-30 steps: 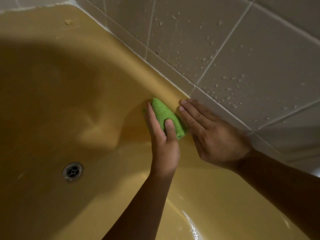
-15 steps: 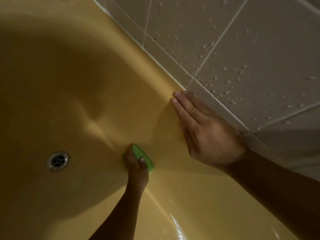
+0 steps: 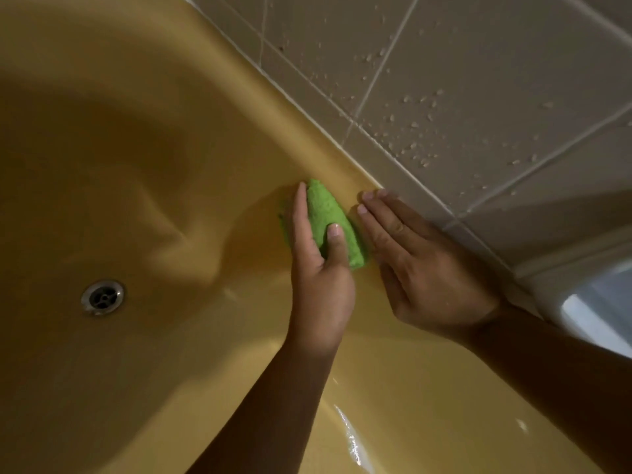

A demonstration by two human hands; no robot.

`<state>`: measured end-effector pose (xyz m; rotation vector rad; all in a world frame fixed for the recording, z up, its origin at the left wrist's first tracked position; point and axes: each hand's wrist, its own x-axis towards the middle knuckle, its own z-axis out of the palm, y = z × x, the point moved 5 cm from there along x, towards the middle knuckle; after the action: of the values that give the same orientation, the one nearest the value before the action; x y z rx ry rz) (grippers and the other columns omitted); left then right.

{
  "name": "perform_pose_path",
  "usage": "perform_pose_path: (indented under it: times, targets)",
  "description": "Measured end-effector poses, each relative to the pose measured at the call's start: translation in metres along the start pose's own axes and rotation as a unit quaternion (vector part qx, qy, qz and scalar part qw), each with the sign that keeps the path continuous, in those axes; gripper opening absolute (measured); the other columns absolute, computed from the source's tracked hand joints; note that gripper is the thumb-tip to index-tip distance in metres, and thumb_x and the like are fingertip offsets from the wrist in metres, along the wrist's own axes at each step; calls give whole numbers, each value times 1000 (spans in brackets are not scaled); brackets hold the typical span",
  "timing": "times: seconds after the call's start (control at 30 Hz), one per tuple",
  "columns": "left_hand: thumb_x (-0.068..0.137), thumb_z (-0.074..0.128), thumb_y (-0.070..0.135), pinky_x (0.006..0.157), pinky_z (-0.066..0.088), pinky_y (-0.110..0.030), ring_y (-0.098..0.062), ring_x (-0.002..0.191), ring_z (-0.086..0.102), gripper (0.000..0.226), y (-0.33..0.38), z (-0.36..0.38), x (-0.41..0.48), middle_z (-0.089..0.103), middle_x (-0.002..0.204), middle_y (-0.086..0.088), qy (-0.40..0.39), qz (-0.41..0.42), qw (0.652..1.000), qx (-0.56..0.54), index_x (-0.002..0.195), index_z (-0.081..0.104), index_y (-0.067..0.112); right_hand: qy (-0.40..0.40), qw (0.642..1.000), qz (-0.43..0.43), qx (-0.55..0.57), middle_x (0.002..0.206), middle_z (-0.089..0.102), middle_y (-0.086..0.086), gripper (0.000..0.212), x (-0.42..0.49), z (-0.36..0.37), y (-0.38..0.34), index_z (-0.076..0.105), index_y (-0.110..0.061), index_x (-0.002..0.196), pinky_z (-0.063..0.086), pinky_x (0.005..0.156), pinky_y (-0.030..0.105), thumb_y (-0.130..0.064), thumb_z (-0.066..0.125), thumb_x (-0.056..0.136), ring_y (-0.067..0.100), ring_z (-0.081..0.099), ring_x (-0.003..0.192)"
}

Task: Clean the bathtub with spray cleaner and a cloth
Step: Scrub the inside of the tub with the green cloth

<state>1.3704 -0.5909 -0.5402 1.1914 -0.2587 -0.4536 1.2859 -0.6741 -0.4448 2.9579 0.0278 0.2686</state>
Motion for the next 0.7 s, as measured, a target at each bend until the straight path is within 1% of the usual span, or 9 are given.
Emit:
perform_pose_path:
  times: [0.07, 0.13, 0.2, 0.27, 0.37, 0.43, 0.57, 0.63, 0.7]
  targets:
    - [104, 45, 40, 123, 33, -49, -13, 157, 19, 60, -1, 2, 1, 17, 171, 12, -5, 27, 999, 36, 157, 20, 55, 0, 1000, 3, 6, 163, 34, 23, 63, 2, 1, 0, 37, 6, 155, 30, 124, 50, -4, 55, 95, 37, 27, 155]
    - [103, 44, 43, 123, 32, -50, -14, 158, 17, 63, -5, 0, 1, 14, 171, 10, -7, 35, 997, 63, 158, 16, 52, 0, 1000, 6, 9, 164, 34, 22, 63, 3, 1, 0, 37, 5, 155, 31, 124, 50, -5, 55, 96, 36, 27, 155]
    - [104, 44, 41, 124, 33, -46, -13, 157, 18, 64, -9, -4, 1, 13, 172, 8, -12, 39, 996, 83, 160, 14, 49, -2, 1000, 1, 2, 164, 33, 23, 64, 3, 1, 0, 36, 6, 155, 31, 123, 50, -5, 54, 95, 37, 27, 155]
    - [104, 43, 41, 122, 34, -37, -11, 155, 23, 64, -17, -10, 1, 15, 171, 8, -14, 41, 994, 99, 160, 13, 47, 0, 1000, 0, -12, 164, 34, 23, 66, 5, 1, -1, 36, 7, 155, 30, 124, 48, -6, 56, 94, 36, 28, 155]
    - [104, 42, 41, 117, 37, -28, -12, 151, 32, 64, -45, -28, 2, 21, 170, 4, -2, 15, 991, 130, 161, 12, 42, -2, 1000, 3, -16, 164, 33, 22, 68, 7, 2, -1, 35, 7, 155, 29, 125, 47, -5, 60, 93, 35, 27, 156]
    - [103, 42, 42, 116, 40, -29, -16, 147, 38, 68, -70, -44, 2, 25, 168, -1, 1, -17, 986, 169, 163, 11, 35, -4, 1000, 5, -24, 164, 33, 22, 69, 7, 1, -1, 35, 7, 155, 31, 124, 48, -5, 61, 92, 35, 27, 155]
    - [96, 44, 61, 106, 45, -32, -26, 139, 48, 83, -123, -77, -1, 36, 162, -9, -4, -112, 972, 207, 164, 10, 30, -9, 999, -5, -39, 163, 33, 25, 67, 10, 1, -3, 35, 9, 154, 31, 124, 49, -6, 59, 94, 38, 28, 155]
    - [105, 48, 47, 100, 43, -30, -30, 136, 51, 72, -149, -90, -6, 40, 159, -11, 32, -191, 961, 198, 164, 12, 28, -10, 999, -4, -39, 162, 34, 26, 66, 10, 1, -3, 36, 10, 154, 31, 124, 49, -5, 59, 94, 39, 29, 154]
    - [109, 46, 29, 109, 41, -38, -31, 140, 47, 63, -164, -92, -11, 38, 160, -9, 104, -265, 952, 114, 164, 15, 31, -11, 999, 1, -37, 162, 34, 26, 65, 11, 2, -4, 37, 10, 153, 30, 124, 49, -4, 59, 94, 39, 29, 154]
